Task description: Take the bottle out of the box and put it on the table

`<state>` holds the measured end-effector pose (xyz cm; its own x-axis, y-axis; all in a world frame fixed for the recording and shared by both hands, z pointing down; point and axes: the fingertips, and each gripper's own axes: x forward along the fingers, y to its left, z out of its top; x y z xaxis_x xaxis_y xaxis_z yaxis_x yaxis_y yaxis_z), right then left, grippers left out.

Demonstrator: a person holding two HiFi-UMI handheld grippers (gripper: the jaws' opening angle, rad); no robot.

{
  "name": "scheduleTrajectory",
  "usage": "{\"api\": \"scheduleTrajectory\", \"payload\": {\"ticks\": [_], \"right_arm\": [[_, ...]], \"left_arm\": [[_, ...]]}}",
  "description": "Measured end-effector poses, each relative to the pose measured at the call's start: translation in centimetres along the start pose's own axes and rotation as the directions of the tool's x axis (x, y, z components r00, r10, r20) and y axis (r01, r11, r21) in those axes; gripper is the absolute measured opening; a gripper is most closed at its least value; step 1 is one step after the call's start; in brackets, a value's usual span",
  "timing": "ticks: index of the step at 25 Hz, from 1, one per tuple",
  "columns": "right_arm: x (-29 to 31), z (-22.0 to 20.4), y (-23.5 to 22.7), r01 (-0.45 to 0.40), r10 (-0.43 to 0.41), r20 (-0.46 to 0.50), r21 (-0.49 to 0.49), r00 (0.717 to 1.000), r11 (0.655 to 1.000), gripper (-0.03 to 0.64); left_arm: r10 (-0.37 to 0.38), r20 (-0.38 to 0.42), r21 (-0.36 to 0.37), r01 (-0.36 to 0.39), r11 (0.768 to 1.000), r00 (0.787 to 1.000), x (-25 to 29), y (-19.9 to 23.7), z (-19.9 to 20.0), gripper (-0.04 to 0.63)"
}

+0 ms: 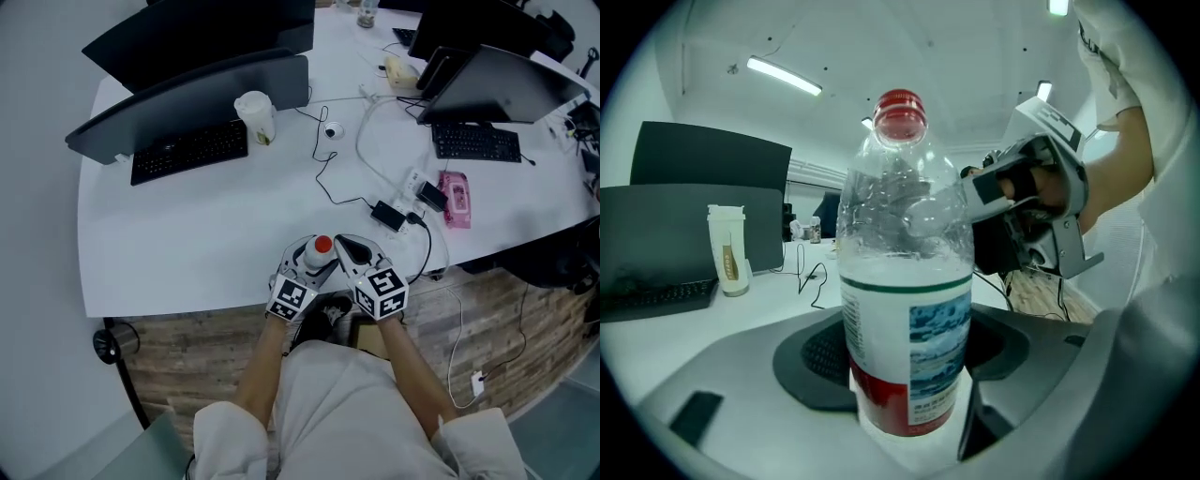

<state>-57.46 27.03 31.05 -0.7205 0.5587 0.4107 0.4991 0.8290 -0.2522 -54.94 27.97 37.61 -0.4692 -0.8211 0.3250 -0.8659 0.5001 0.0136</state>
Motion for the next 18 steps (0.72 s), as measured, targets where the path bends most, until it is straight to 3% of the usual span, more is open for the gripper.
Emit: {"api": "scheduleTrajectory", "payload": {"ticks": [7,18], "right_arm": [[0.6,-1.5,1.8,-0.027,0.027,-0.028,0.01,0.999,1.0,0.04],[-0.7,-3.4,1.7,0.029,-0.026,-0.046,0.067,0.999,0.997,0.04]], "left_arm": [[0.005,-0.019,0.008,-0.005,1.0,1.0,-1.0,0.2,-1.6,0.318],[0.022,-0.024,0.005,-0.022,1.0,0.999,-2.5,0.0,-2.4,0.319]]}}
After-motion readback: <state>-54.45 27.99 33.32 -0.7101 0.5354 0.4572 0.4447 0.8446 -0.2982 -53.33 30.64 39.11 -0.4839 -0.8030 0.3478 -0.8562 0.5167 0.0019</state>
